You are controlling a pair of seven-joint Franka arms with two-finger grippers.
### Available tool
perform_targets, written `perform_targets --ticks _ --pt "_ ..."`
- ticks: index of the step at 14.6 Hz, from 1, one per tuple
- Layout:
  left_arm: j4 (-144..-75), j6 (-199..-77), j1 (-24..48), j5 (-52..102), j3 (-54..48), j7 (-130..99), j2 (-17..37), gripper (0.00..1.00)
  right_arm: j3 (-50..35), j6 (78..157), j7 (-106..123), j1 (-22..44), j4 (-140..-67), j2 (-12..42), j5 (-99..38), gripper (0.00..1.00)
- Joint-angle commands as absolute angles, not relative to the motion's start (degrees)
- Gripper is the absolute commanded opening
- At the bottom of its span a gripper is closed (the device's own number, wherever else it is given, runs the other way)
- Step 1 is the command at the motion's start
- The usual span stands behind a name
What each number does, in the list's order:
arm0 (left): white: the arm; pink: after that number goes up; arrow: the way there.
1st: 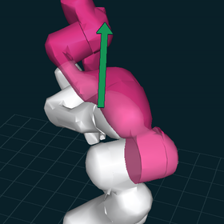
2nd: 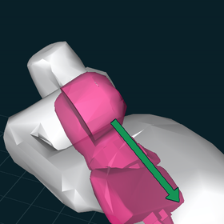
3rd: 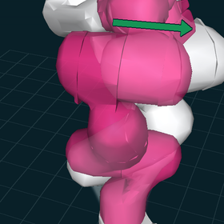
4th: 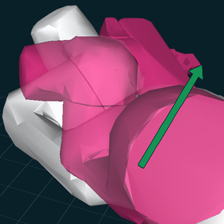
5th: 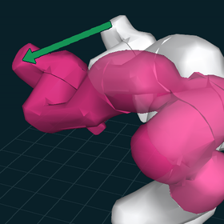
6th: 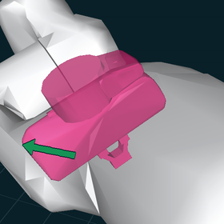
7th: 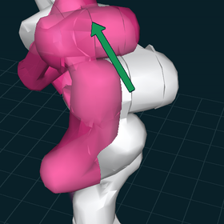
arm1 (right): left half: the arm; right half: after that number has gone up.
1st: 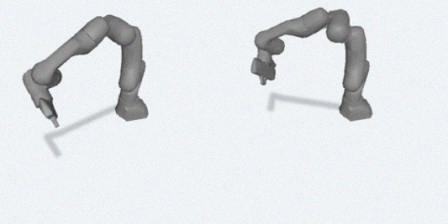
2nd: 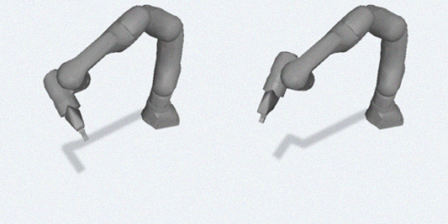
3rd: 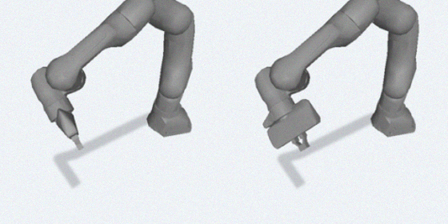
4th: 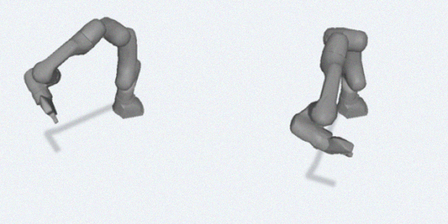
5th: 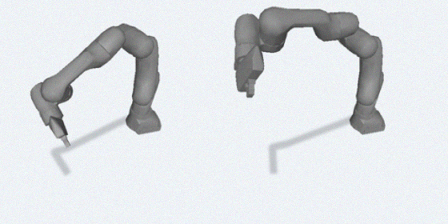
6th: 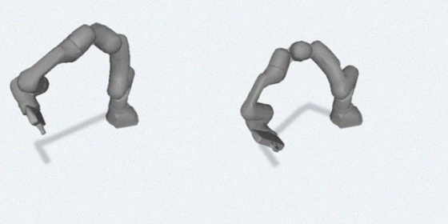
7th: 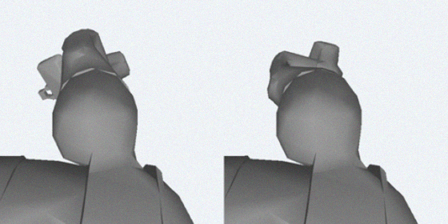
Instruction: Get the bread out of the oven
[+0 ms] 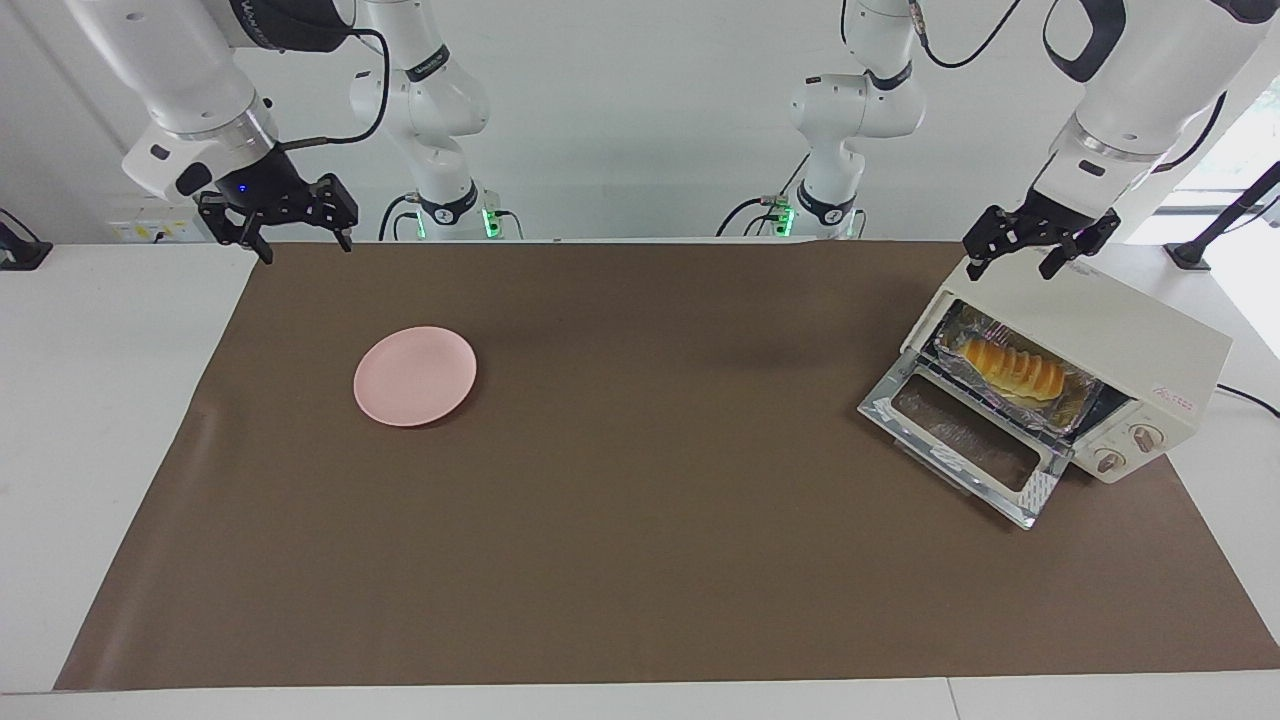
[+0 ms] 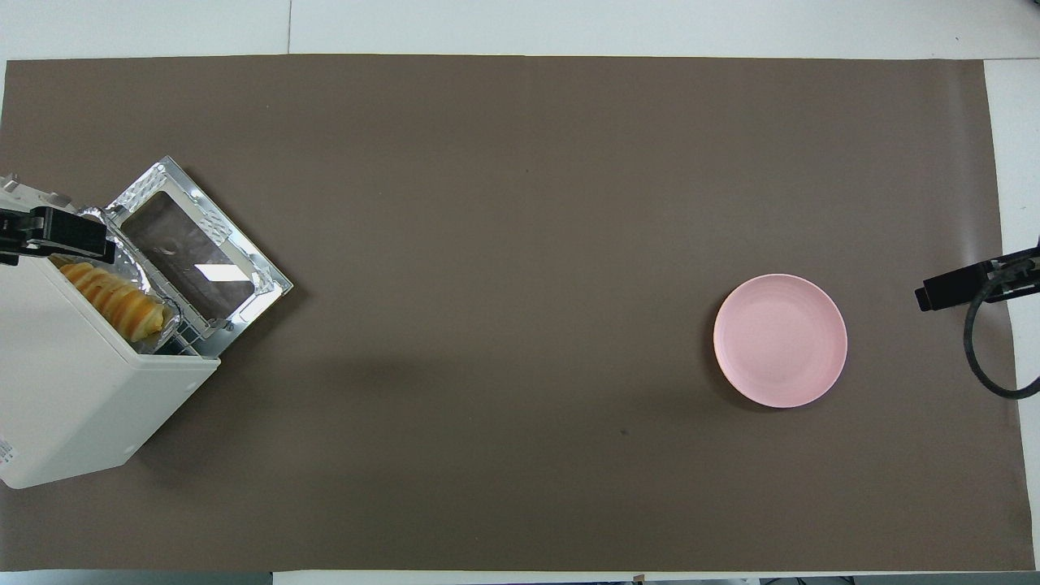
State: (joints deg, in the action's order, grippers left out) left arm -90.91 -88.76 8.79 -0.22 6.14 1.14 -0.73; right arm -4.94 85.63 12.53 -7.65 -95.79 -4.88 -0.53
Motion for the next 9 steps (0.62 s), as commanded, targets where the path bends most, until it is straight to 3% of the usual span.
perform_targets --ticks 1,7,9 --pt "-90.53 -89.47 8.96 0.53 6.59 1.67 -0.35 1.00 -5.54 85.43 13.62 -8.44 -96.50 -5.89 0.44 1.00" --pt "-90.27 -90.53 8.62 1.05 6.85 -0.42 0.35 1.00 -5.54 85.43 13.62 -8.52 -96.50 -5.89 0.53 1.00" --pt "-88.69 -91.66 8.70 1.40 6.77 -11.20 2.97 1.00 -5.54 85.43 13.62 -8.44 -96.50 -5.89 0.44 1.00"
